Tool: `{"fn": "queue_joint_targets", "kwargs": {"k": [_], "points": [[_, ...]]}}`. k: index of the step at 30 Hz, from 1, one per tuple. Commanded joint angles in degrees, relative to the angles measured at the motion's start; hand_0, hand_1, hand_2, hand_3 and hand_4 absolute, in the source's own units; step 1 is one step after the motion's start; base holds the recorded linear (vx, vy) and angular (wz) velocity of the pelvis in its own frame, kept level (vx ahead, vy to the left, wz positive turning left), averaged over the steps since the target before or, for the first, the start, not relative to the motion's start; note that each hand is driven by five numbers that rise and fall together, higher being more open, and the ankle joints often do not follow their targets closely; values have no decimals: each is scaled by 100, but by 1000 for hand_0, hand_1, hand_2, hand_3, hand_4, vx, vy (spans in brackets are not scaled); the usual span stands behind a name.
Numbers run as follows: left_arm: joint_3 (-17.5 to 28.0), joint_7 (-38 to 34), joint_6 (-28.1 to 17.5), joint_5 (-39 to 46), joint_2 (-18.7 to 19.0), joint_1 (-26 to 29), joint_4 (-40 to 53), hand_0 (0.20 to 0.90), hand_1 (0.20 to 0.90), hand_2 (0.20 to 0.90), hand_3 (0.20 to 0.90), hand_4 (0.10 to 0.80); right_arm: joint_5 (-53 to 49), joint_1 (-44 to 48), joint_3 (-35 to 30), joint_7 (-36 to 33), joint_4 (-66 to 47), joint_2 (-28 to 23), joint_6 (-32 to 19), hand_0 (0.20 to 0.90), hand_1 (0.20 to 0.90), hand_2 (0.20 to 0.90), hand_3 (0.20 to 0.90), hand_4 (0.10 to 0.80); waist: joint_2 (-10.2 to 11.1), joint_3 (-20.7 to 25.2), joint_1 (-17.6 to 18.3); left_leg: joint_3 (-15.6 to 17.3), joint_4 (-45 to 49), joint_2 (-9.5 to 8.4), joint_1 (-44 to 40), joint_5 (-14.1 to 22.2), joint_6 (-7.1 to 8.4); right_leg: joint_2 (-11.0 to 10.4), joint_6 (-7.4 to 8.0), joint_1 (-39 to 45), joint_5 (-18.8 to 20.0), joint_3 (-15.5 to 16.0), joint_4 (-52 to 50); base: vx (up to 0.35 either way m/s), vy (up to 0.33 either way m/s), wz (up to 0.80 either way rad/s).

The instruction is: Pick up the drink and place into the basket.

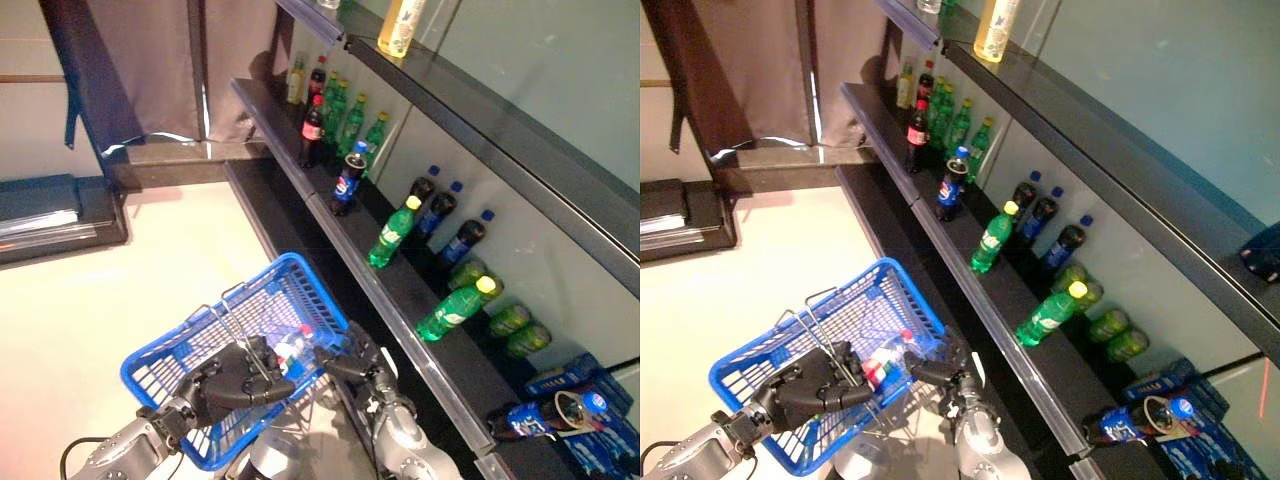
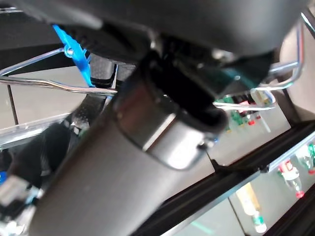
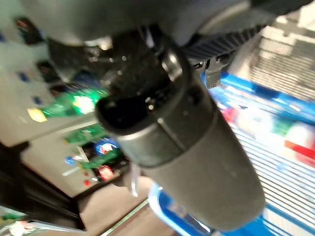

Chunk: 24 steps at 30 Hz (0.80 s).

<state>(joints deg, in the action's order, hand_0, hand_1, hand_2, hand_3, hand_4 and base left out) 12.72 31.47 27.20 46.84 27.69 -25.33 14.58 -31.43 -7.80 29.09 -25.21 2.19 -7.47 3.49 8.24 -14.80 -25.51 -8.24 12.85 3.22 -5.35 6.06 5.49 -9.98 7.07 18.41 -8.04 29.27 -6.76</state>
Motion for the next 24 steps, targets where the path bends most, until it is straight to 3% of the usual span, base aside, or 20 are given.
{"fn": "queue_joint_targets", "kwargs": {"k": [1,12,24], "points": [[-364,782,-1020,1461,-214,171,1308,300,300,300,200,100,368,197,-119,47,-624,-277,-231,900,900,900,900,800,-341,880,117,77,-337,88,-267,-488,-31,122,129,48,532,-202,-107,-9,-14,-6],[-227,255,-1558,1248,-410,-121,741,300,300,300,200,100,527,-366,-709,1319,-2069,-950,-35,900,900,900,900,800,-428,1012,520,321,-552,89,-476,-455,-24,104,103,-30,496,-370,-45,-32,3,-12],[-264,-515,-2476,1130,-494,-215,-221,300,300,300,200,100,151,-813,-995,2458,-2311,-1516,171,900,900,900,900,800,-489,1074,939,646,-875,107,-501,-467,-75,57,127,-276,512,-684,150,-98,-16,-13]]}}
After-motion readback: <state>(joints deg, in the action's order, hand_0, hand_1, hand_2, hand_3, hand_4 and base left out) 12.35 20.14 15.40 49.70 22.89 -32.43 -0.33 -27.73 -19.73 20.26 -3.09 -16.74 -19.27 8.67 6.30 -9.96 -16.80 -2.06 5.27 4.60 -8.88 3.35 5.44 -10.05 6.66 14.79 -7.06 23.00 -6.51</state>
